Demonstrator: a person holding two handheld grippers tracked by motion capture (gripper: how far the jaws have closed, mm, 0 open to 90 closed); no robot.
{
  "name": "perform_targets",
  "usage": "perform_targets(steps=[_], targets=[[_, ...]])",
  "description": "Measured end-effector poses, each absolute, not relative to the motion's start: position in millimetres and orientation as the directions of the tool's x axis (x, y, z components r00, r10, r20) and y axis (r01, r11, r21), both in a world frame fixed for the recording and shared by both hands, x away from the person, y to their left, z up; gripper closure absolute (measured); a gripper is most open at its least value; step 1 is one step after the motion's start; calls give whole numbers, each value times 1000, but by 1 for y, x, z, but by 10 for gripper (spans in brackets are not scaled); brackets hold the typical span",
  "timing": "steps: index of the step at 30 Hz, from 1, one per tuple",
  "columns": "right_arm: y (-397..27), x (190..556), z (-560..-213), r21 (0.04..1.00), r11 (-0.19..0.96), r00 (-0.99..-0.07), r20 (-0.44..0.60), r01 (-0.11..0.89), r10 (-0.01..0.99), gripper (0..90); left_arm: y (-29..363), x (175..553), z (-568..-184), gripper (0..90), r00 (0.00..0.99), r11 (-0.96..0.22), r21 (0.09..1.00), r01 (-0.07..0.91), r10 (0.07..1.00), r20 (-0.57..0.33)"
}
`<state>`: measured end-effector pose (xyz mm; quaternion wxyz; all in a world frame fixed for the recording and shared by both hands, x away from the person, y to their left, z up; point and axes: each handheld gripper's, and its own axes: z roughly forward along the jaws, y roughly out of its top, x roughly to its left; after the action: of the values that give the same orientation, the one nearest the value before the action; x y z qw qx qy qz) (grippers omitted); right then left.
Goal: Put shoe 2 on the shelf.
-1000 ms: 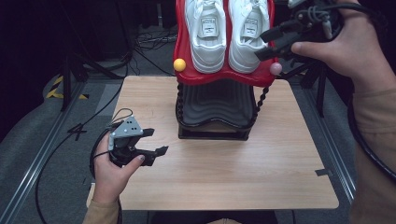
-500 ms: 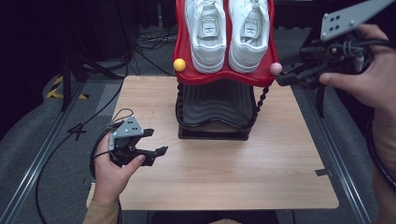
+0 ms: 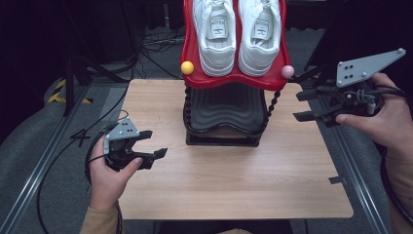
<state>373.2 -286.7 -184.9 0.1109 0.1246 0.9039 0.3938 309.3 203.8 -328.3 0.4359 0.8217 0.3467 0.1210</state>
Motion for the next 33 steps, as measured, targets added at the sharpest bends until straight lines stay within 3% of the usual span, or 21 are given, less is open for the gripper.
perform_targets(steps=[15,33], targets=[[-303,370,-262,755,634,-954,-42,165,298,449,199,310,-333,240,761,-411,796,445,643,-93],[-285,379,-382,778,571,-959,140,261,247,454,195,309,-347,226,793,-471,760,448,602,-94]])
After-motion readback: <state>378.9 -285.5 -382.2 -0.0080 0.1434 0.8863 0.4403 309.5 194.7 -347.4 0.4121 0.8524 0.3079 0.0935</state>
